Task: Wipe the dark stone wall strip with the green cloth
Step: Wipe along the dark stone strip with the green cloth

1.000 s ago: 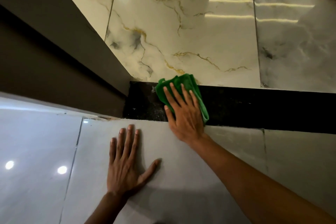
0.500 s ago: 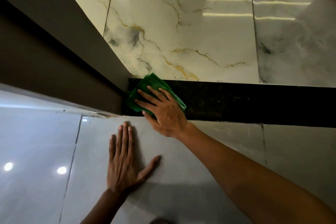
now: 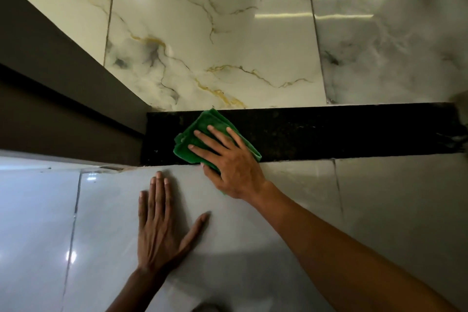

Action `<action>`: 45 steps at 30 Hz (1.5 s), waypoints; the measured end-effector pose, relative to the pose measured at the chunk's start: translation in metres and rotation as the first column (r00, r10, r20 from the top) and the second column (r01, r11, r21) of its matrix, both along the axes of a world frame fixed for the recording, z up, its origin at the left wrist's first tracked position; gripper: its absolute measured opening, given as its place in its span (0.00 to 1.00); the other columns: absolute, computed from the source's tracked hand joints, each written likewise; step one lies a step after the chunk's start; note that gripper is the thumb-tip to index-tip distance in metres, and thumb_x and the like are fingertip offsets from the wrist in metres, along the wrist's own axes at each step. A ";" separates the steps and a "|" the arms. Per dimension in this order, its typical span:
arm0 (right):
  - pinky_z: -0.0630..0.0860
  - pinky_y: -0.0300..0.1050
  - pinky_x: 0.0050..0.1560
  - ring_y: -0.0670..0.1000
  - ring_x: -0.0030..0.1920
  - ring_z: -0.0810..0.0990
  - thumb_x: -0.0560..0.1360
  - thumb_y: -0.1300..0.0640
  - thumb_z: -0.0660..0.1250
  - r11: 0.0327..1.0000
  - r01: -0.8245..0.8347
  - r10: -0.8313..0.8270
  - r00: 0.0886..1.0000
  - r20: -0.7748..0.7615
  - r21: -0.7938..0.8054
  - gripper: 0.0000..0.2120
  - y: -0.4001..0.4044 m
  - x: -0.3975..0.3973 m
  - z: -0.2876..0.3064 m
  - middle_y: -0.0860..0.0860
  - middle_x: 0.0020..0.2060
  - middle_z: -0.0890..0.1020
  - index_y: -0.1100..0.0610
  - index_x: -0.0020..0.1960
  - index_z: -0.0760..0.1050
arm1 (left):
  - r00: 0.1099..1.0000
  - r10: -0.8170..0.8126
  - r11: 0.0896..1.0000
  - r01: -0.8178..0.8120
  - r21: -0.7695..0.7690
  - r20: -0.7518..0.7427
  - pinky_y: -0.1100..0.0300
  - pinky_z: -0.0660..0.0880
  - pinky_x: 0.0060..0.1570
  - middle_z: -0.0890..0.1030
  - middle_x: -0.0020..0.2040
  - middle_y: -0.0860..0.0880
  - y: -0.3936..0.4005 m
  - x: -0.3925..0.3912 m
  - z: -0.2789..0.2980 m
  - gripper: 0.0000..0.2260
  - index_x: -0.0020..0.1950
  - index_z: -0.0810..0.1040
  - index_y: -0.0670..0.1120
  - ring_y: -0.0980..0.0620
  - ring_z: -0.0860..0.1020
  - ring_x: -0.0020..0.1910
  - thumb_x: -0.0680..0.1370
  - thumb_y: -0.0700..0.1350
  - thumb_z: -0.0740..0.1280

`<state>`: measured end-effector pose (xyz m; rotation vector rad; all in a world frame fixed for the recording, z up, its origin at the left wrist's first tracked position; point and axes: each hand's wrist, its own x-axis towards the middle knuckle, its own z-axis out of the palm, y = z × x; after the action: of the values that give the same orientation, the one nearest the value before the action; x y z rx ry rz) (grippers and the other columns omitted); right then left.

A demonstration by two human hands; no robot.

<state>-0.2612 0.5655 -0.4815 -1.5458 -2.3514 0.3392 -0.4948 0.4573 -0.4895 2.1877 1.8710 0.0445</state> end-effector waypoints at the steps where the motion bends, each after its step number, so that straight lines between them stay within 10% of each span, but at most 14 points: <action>1: 0.55 0.61 0.85 0.52 0.87 0.57 0.86 0.45 0.58 1.000 0.025 -0.025 1.000 -0.004 0.009 0.25 0.000 0.004 0.001 0.45 0.86 0.63 0.42 0.83 0.66 | 1.000 -0.020 1.000 0.019 0.006 0.009 0.37 0.48 0.91 0.46 0.94 0.42 0.001 0.003 0.000 0.54 0.92 0.47 0.40 0.43 0.48 0.93 0.81 0.76 0.59; 10: 0.56 0.63 0.85 0.52 0.87 0.60 0.85 0.46 0.61 0.967 0.253 -0.253 0.967 -0.022 0.029 0.26 -0.004 0.060 -0.007 0.45 0.86 0.64 0.42 0.83 0.67 | 0.977 -0.208 0.978 0.208 0.010 0.053 0.46 0.41 0.91 0.46 0.94 0.45 0.002 0.046 -0.001 0.50 0.93 0.48 0.42 0.47 0.45 0.93 0.84 0.76 0.54; 32: 0.59 0.65 0.84 0.54 0.86 0.61 0.87 0.43 0.56 0.729 0.683 -0.684 0.728 0.036 0.048 0.25 -0.033 0.253 -0.010 0.46 0.85 0.66 0.44 0.83 0.68 | 0.952 -0.304 0.953 0.304 -0.017 -0.023 0.34 0.49 0.90 0.46 0.94 0.47 0.012 0.085 0.003 0.46 0.93 0.51 0.49 0.42 0.46 0.93 0.83 0.74 0.56; 38: 0.57 0.61 0.85 0.54 0.86 0.61 0.87 0.42 0.56 0.527 0.850 -0.850 0.525 0.048 0.028 0.25 -0.049 0.313 -0.011 0.47 0.85 0.65 0.44 0.83 0.67 | 0.950 -0.311 0.950 0.310 -0.016 -0.024 0.33 0.49 0.90 0.46 0.94 0.46 0.012 0.087 0.002 0.46 0.93 0.51 0.48 0.41 0.46 0.93 0.83 0.74 0.55; 45: 0.51 0.68 0.84 0.55 0.87 0.57 0.86 0.41 0.52 0.013 0.999 -0.997 0.016 0.075 -0.041 0.28 -0.055 0.378 -0.008 0.47 0.87 0.61 0.44 0.85 0.63 | 0.952 -0.306 0.952 0.306 -0.018 -0.017 0.34 0.48 0.90 0.46 0.94 0.46 0.012 0.087 0.001 0.46 0.93 0.50 0.48 0.42 0.46 0.93 0.83 0.74 0.53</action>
<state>0.1166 0.5105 -0.4892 -2.7613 -0.5780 0.0103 -0.4082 0.4695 -0.4887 2.4484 1.5134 -0.0505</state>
